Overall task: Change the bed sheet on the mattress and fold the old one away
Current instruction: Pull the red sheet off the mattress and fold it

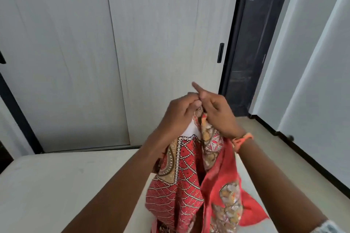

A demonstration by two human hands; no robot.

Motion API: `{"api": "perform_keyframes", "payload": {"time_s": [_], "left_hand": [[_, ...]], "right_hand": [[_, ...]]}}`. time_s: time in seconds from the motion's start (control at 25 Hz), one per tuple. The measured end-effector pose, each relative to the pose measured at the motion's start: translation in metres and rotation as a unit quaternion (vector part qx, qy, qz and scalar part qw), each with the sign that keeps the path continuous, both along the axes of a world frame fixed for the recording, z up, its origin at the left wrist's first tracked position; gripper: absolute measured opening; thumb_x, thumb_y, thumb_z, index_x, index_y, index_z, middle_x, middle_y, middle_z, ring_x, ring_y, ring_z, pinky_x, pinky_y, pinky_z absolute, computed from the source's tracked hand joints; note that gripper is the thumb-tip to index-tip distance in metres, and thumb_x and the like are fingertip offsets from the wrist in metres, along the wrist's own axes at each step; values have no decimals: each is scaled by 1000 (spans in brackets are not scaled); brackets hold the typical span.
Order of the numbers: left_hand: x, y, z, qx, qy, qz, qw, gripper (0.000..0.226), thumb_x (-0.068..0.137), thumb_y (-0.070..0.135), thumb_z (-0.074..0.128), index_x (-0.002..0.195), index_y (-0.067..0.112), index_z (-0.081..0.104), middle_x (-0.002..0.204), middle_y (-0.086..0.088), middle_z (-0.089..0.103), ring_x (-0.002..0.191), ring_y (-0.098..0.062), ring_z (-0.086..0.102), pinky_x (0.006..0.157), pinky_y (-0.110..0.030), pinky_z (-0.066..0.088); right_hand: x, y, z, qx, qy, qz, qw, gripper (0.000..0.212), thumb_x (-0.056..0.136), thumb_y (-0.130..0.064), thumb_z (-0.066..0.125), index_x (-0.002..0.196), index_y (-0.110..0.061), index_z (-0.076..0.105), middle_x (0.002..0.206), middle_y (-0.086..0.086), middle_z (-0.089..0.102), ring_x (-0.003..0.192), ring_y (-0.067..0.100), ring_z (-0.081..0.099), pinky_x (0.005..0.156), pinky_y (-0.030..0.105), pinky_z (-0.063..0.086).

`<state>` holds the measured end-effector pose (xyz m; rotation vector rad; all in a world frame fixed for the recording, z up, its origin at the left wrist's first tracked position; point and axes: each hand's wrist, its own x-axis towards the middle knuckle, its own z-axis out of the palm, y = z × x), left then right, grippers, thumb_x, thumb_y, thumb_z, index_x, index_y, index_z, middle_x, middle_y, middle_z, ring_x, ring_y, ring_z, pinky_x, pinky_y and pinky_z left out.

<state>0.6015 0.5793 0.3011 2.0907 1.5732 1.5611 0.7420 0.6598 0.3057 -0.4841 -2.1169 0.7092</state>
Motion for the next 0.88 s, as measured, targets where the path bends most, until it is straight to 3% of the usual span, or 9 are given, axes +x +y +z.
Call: {"api": "perform_keyframes", "payload": {"time_s": [0.08, 0.16, 0.24, 0.36, 0.44, 0.52, 0.6, 0.76, 0.88], "left_hand": [[-7, -7, 6, -63, -11, -84, 994, 18, 101, 13, 52, 107, 13, 69, 88, 8, 71, 82, -5, 65, 71, -21, 48], [-14, -10, 6, -114, -24, -134, 984, 19, 100, 10, 55, 110, 14, 70, 96, 9, 72, 94, -3, 67, 84, -24, 53], [-20, -11, 2, -134, -71, -137, 979, 17, 97, 11, 58, 112, 16, 67, 102, 3, 72, 100, -12, 68, 90, -36, 55], [-33, -18, -12, -182, -143, -125, 965, 24, 93, 9, 64, 113, 19, 53, 102, 3, 67, 88, -13, 64, 78, -32, 50], [-48, -23, -25, -196, -107, -58, 973, 34, 88, 10, 70, 112, 21, 50, 103, 4, 61, 80, -13, 60, 71, -28, 48], [-58, -23, -48, -186, -2, 100, 977, 32, 83, 14, 72, 106, 22, 52, 96, 4, 61, 78, -16, 59, 66, -29, 47], [-64, -24, -84, -172, 48, 249, 952, 19, 82, 18, 67, 96, 19, 55, 86, 1, 64, 76, -21, 60, 63, -33, 48], [-87, -37, -150, -211, -9, 371, 905, 18, 81, 31, 68, 73, 19, 57, 69, 2, 59, 68, -25, 62, 51, -29, 42], [-113, -54, -172, -271, -35, 411, 870, 11, 78, 26, 71, 73, 19, 63, 71, 1, 61, 67, -24, 61, 53, -29, 45]], "right_hand": [[5, -2, -8, -136, 12, 173, 975, 54, 96, -34, 39, 144, -10, 42, 122, 15, 66, 115, 26, 62, 100, 37, 49], [10, -1, -9, -134, -48, 227, 963, 52, 94, -32, 52, 127, 8, 53, 105, 25, 67, 99, 37, 65, 87, 45, 53], [8, 1, -2, -105, -99, 219, 965, 44, 88, -32, 67, 98, 11, 63, 77, 26, 63, 67, 31, 62, 64, 41, 49], [7, 12, 13, 7, -161, 127, 979, 33, 82, -34, 75, 81, -2, 69, 64, 15, 64, 53, 28, 58, 50, 40, 46], [11, 21, 23, 67, -146, 71, 984, 28, 81, -37, 75, 78, -10, 73, 65, 6, 68, 57, 26, 63, 54, 45, 50], [13, 27, 32, 91, -111, 34, 989, 26, 82, -39, 73, 79, -13, 74, 68, 4, 70, 61, 25, 66, 57, 46, 51], [12, 31, 40, 103, -79, -1, 992, 24, 83, -37, 73, 80, -13, 74, 70, 2, 72, 64, 22, 67, 59, 45, 53], [16, 42, 45, 143, -52, -53, 987, 26, 84, -39, 71, 80, -13, 75, 73, -2, 72, 66, 13, 68, 61, 41, 55], [23, 57, 39, 155, -41, -109, 981, 31, 85, -42, 69, 80, -11, 74, 73, 0, 72, 66, 13, 67, 60, 42, 54]]}}
